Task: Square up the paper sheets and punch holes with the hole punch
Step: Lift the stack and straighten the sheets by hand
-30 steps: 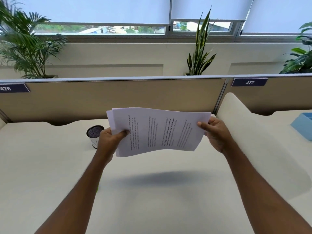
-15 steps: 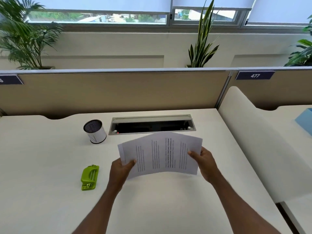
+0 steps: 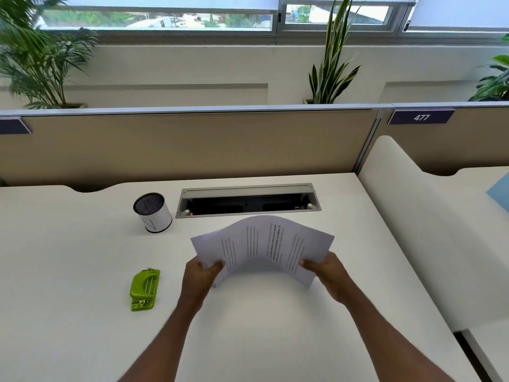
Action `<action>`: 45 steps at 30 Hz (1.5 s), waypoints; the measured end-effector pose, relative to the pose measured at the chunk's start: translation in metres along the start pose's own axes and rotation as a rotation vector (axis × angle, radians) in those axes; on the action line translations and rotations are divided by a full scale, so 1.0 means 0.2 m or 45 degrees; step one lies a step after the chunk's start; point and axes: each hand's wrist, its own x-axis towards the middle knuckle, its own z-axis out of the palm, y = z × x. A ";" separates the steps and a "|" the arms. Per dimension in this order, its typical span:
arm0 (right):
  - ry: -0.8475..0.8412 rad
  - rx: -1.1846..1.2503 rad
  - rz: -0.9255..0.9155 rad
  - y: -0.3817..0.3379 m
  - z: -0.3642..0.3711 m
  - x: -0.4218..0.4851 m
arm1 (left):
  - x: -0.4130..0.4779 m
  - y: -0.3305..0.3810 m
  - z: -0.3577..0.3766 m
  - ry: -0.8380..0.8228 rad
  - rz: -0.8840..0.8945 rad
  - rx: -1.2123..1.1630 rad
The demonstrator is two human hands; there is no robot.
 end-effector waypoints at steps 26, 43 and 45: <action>0.010 -1.596 -0.393 -1.22 0.14 -0.02 | 0.06 0.81 0.06 -0.275 0.692 0.537; -0.351 -0.171 -0.444 -1.06 0.00 0.06 | 0.08 0.79 0.17 -0.203 0.367 -0.359; -0.363 -0.073 -0.427 -0.93 0.04 0.07 | 0.07 0.78 0.19 -0.181 0.355 -0.399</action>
